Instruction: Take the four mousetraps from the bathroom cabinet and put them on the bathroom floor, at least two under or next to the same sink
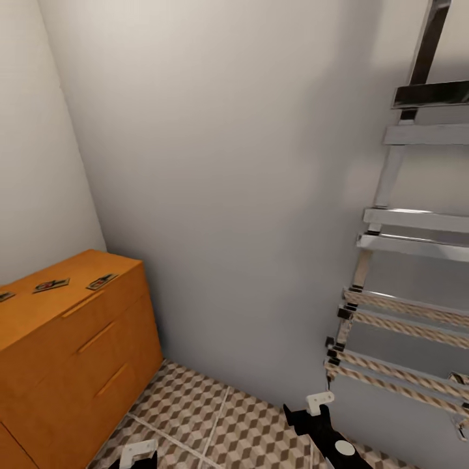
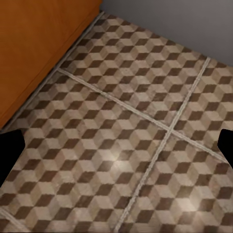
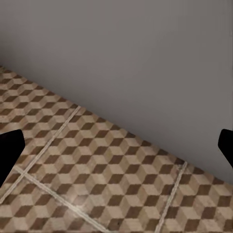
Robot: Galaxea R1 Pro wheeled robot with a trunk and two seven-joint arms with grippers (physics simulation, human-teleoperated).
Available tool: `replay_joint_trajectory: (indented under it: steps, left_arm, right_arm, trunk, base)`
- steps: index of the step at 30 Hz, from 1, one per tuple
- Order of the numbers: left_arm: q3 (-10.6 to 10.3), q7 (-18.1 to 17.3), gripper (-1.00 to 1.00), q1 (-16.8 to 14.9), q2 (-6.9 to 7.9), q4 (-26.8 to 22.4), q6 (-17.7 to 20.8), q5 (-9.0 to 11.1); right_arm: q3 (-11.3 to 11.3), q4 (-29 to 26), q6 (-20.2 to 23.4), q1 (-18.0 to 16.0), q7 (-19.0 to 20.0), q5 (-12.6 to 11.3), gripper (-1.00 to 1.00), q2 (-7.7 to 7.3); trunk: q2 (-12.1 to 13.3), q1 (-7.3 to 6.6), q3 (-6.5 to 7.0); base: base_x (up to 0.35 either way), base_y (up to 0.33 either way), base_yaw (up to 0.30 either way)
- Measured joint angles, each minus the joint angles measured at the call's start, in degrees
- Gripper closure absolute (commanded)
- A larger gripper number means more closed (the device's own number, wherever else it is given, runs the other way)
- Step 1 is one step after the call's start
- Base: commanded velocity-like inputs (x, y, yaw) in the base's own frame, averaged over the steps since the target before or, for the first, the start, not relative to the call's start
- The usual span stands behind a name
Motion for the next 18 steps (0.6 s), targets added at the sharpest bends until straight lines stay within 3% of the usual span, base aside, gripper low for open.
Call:
replay_joint_trajectory:
  steps: [18]
  left_arm:
    - [-0.04, 0.02, -1.00, 0.00, -0.05, 0.00, 0.02, 0.00]
  right_arm:
    - [0.01, 0.08, 0.00, 0.00, -0.07, 0.00, -1.00, 0.01]
  trunk:
    - [0.00, 0.00, -0.25]
  base:
    - [0.000, -0.203, 0.276]
